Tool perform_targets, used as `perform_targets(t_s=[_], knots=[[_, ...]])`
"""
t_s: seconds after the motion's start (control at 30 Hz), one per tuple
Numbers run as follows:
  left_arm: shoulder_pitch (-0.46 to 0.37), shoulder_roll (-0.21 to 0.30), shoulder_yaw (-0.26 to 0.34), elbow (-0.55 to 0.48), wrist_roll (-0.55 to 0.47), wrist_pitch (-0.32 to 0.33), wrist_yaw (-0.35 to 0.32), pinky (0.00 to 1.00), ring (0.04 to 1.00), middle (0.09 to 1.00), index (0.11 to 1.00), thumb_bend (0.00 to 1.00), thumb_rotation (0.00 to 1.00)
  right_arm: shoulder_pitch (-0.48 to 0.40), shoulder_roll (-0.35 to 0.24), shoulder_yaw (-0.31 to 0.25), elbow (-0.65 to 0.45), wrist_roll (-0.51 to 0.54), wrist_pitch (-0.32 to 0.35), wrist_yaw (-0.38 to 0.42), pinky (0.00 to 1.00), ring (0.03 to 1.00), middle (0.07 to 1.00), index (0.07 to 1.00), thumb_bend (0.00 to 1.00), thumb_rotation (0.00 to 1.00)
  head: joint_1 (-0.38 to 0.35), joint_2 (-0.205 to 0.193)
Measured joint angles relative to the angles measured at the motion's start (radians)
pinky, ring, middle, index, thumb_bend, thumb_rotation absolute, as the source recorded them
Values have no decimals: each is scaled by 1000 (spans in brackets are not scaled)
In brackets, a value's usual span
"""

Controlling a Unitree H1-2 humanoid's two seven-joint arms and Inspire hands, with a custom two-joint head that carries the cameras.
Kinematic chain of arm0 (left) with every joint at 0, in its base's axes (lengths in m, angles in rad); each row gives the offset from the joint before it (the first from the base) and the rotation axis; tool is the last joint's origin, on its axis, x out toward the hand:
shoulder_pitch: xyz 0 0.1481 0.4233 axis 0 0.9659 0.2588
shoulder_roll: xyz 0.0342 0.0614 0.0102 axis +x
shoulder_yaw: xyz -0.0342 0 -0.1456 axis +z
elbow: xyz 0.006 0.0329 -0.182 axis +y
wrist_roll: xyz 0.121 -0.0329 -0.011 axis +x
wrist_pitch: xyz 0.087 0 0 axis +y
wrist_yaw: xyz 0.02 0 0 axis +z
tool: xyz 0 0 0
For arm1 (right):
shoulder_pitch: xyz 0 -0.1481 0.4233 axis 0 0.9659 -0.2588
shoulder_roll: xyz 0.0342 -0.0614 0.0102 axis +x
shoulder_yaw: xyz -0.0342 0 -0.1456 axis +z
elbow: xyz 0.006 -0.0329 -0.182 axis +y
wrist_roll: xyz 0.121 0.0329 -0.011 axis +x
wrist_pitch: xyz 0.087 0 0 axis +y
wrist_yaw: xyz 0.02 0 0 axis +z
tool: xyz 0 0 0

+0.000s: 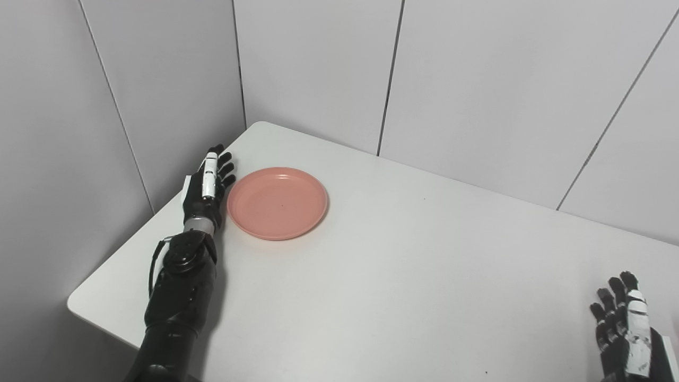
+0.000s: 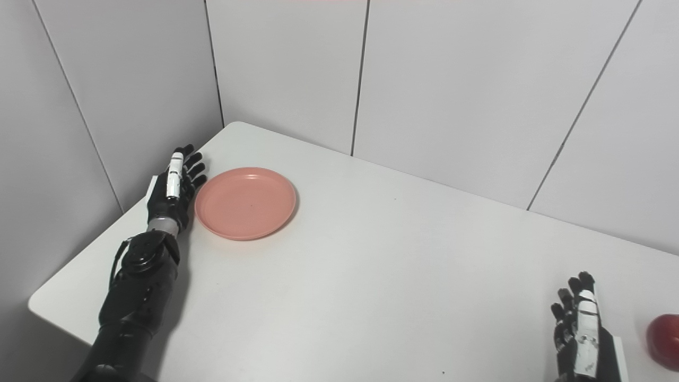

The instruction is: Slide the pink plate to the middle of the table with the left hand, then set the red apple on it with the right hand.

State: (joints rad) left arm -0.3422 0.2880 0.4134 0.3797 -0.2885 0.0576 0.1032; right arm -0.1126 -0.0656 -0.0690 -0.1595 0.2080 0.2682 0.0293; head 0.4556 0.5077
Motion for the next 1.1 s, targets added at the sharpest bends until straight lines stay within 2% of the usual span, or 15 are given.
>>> perform_targets(t_s=[0.47, 0.67, 0.87, 1.1], knots=[[-1, -11, -20, -12, 1, 10, 1, 873, 889, 888, 857, 322, 1000, 0, 4, 0, -3, 0, 2, -1, 1000, 1000, 1000, 1000, 44, 1000, -2, 2], [-5, -16, -27, -31, 5, 45, 7, 868, 889, 892, 869, 314, 1000, 0, 4, 0, -3, -2, 2, -1, 1000, 1000, 1000, 1000, 46, 1000, -8, 2], [-5, -31, -63, -57, 4, 64, 6, 886, 904, 907, 885, 302, 1000, 0, 13, 0, -4, -3, 2, -3, 1000, 999, 1000, 1000, 46, 1000, -9, 3], [-4, -36, -86, -85, 10, 100, 6, 866, 883, 888, 862, 302, 1000, 0, 14, 0, -6, -2, 2, -2, 1000, 1000, 1000, 1000, 61, 1000, -12, 6]])
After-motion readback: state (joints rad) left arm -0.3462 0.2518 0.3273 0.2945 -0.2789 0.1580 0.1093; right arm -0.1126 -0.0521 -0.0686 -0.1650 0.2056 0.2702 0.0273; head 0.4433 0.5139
